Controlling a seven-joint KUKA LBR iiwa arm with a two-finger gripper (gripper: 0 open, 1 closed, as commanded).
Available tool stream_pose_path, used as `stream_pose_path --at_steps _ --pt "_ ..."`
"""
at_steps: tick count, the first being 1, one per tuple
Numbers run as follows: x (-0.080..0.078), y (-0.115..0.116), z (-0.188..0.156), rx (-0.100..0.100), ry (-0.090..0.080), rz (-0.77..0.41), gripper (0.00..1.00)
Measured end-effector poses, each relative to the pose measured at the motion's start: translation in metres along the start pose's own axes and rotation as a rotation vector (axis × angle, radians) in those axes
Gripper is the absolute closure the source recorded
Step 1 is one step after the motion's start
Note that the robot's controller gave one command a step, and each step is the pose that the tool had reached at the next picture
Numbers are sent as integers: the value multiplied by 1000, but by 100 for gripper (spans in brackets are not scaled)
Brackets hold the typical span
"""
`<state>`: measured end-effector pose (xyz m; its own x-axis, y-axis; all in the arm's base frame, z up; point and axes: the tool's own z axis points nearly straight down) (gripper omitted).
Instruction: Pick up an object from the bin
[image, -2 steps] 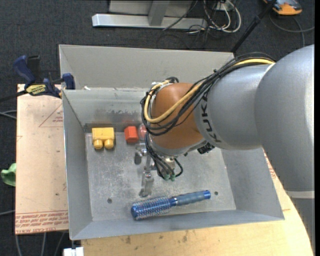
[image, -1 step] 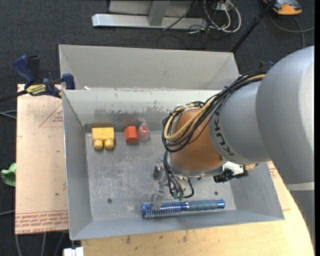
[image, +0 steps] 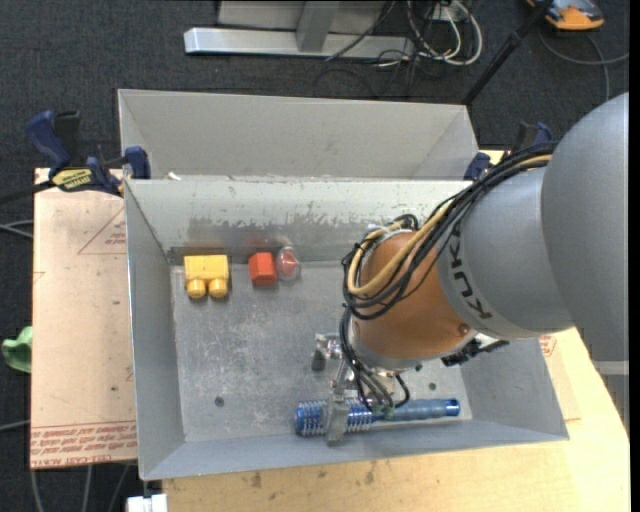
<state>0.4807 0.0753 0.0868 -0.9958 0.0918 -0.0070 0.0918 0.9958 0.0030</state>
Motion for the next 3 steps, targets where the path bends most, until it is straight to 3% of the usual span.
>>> stream_pose_path --at_steps 1,2,3 --pt "0 3 14 0 4 71 0" --pt "-2 4 13 -3 -5 74 100" --pt "-9 -6 -120 0 -2 97 100"
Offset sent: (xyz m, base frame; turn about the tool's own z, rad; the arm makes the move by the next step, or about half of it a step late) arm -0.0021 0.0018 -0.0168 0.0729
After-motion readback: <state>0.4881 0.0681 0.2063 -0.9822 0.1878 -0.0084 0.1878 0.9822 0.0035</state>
